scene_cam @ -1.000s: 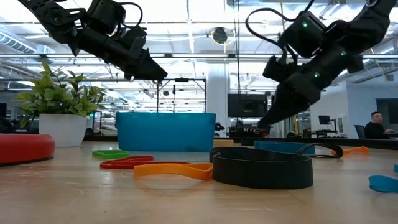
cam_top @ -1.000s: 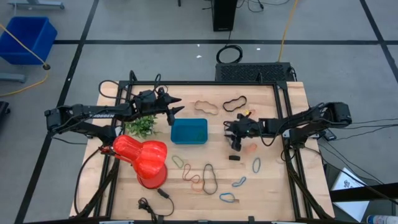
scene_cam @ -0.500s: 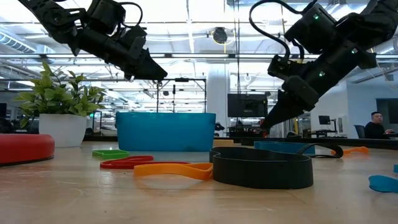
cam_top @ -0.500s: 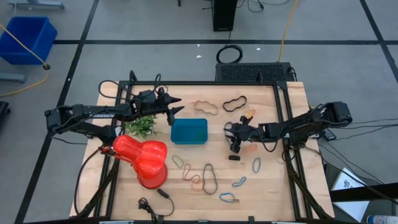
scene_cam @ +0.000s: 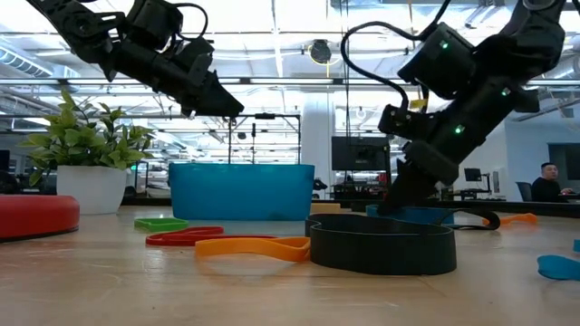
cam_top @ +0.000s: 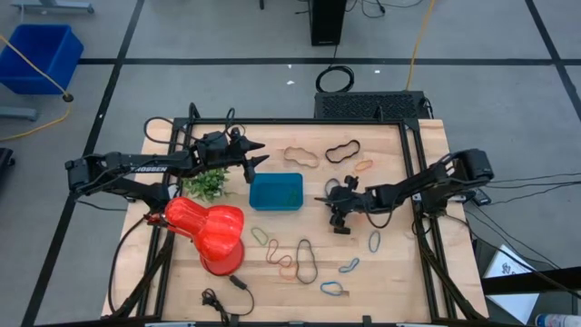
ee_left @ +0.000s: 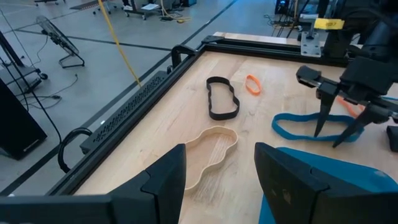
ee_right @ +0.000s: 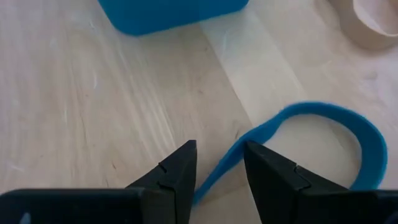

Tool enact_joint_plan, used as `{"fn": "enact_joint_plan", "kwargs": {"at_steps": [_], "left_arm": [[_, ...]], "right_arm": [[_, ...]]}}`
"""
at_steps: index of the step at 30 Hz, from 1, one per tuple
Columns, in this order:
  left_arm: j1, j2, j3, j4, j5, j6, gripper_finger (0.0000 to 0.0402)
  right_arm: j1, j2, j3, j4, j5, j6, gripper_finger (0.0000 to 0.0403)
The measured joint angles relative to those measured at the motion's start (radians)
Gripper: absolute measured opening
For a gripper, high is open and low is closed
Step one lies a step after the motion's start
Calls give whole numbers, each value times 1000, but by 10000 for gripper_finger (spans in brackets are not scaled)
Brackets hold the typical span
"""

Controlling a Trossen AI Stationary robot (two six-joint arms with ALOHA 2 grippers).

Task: Pick and place rubber bands into bin
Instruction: Put the blue rubber band into the blue bin

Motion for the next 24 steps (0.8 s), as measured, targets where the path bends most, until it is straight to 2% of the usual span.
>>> {"fn": "enact_joint_plan", "kwargs": {"at_steps": [9, 14, 20, 24], "left_arm": [[0, 0, 0, -5, 0, 0, 195], [0, 0, 0, -5, 0, 0, 195], [0, 0, 0, -5, 0, 0, 195], [0, 0, 0, -5, 0, 0, 195]], "right_arm": [[0, 24, 2, -40, 32, 31, 114], [-1, 25, 3, -52, 45, 34, 76], [-1, 26, 1, -39, 49, 23, 9], [-2, 16, -2, 6, 50, -34, 5]]}}
